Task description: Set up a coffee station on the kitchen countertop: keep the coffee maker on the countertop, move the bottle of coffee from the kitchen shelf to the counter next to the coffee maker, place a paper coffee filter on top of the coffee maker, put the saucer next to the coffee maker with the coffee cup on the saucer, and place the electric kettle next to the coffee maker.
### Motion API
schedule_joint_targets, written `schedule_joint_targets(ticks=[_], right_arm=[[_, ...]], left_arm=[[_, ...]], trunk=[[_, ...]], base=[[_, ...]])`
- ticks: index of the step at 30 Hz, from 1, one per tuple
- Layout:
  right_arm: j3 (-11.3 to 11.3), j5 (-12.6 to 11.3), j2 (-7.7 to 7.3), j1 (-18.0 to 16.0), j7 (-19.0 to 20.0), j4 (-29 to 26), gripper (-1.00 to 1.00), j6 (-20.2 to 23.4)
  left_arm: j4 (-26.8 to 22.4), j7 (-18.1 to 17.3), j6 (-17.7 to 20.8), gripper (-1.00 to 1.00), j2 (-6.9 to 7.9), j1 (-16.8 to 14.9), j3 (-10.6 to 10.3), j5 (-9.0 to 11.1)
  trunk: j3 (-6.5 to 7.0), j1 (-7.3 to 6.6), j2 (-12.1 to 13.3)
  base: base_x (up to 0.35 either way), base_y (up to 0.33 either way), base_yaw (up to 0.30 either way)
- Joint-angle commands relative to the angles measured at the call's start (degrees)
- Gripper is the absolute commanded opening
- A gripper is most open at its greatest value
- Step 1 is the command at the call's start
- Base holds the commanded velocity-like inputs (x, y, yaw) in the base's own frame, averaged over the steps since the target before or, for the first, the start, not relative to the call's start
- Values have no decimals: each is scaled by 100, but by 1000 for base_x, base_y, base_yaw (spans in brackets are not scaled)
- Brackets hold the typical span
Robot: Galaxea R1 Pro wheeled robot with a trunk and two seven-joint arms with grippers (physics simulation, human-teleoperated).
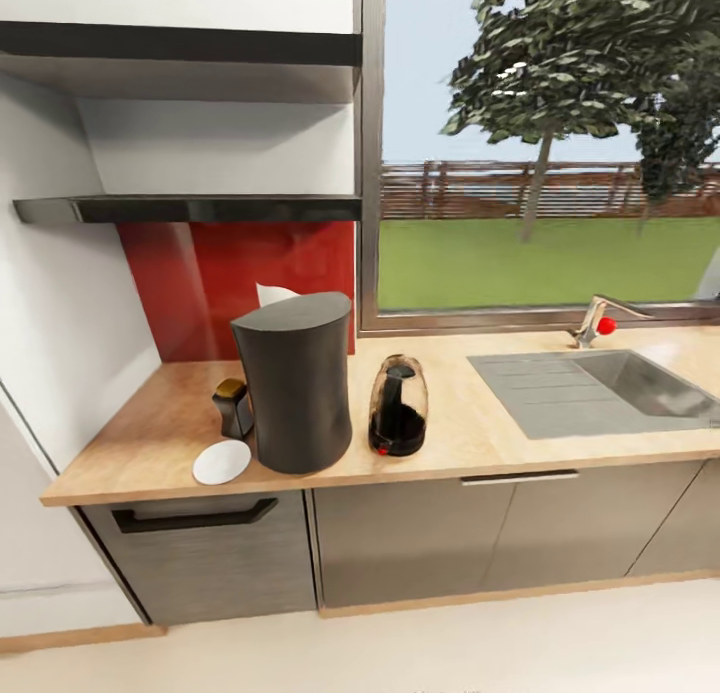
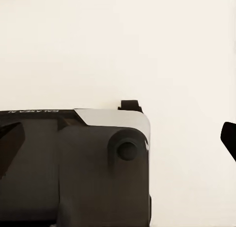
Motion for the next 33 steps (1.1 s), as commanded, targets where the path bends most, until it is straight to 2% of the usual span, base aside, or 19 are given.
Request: schedule_joint_targets(ticks=[1, 13, 33], right_arm=[[49, -56, 0, -5, -7, 0, 100, 7], [49, -57, -1, -5, -7, 0, 100, 7], [49, -59, -1, -5, -7, 0, 100, 7]], left_arm=[[-16, -44, 19, 100, -5, -2, 43, -59], [-16, -34, 8, 100, -16, -2, 35, -59], [-16, -34, 3, 100, -16, -2, 42, -55]], trunk=[[-13, 4, -13], [-13, 4, -13], [-13, 4, -13]], base=[[0, -41, -268], [56, -99, -268], [153, -237, -268]])
